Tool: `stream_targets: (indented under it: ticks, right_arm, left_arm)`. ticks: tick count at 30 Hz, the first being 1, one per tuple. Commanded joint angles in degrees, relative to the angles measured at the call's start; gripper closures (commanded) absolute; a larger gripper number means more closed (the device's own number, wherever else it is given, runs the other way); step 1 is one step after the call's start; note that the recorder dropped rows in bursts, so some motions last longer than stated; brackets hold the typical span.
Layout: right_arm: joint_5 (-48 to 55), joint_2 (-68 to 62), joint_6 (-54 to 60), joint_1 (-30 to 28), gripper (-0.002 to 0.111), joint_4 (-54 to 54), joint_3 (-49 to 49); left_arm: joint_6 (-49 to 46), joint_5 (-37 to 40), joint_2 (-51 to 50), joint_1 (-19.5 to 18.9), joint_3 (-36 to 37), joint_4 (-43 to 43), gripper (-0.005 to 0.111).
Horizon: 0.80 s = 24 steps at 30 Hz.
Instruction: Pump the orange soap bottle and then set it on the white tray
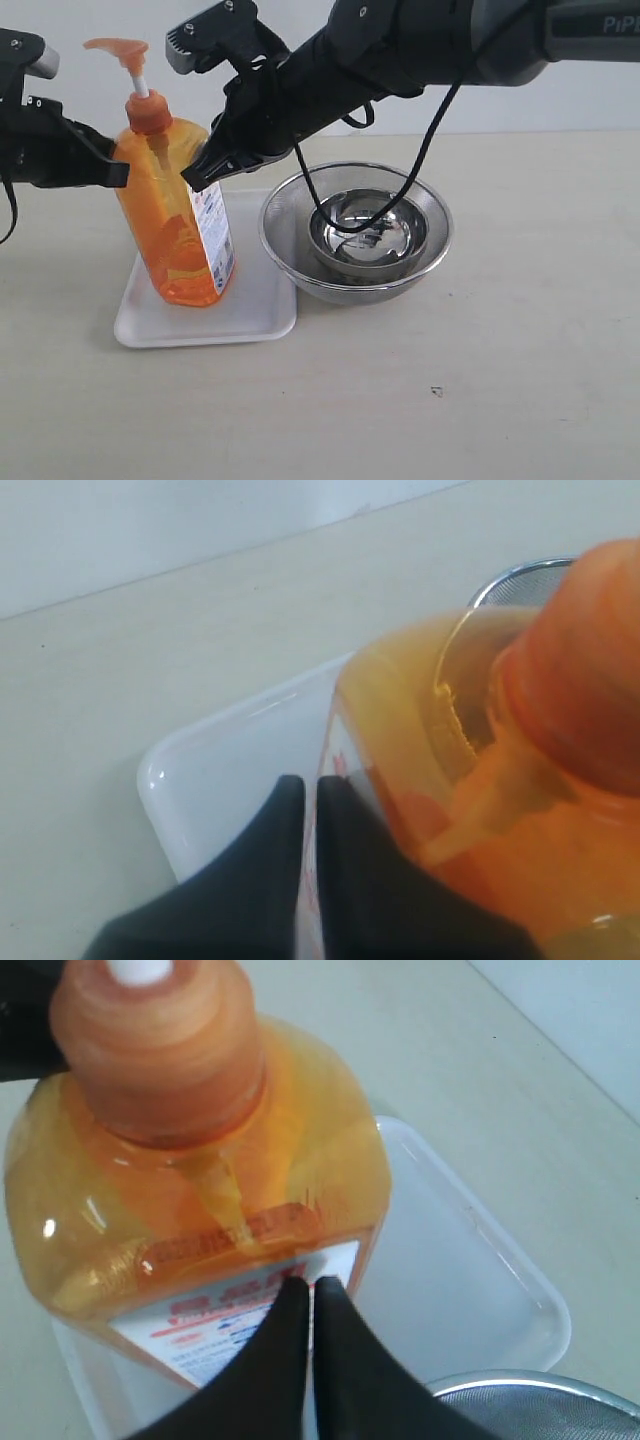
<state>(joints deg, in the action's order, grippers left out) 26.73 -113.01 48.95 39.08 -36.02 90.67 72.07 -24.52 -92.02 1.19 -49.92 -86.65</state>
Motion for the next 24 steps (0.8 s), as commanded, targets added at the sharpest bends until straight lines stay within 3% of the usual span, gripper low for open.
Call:
stream_targets:
  ticks: [1, 19, 24]
  right_arm:
    - [-1.24, 0.28, 0.57, 0.08, 0.108, 0.59, -0.24]
    - [-3.29, 0.28, 0.92, 0.08, 0.108, 0.59, -0.24]
    - [-2.93, 1.24, -1.12, -1.41, 0.108, 4.33, -0.24]
  left_arm:
    - [4.86, -2.15, 1.65, 0.0, -0.38, -3.62, 0.102]
    - [7.89, -2.48, 5.48, 0.0, 3.54, -5.78, 0.102]
    - [13.96, 9.3, 10.89, 0.0, 3.54, -13.3, 0.102]
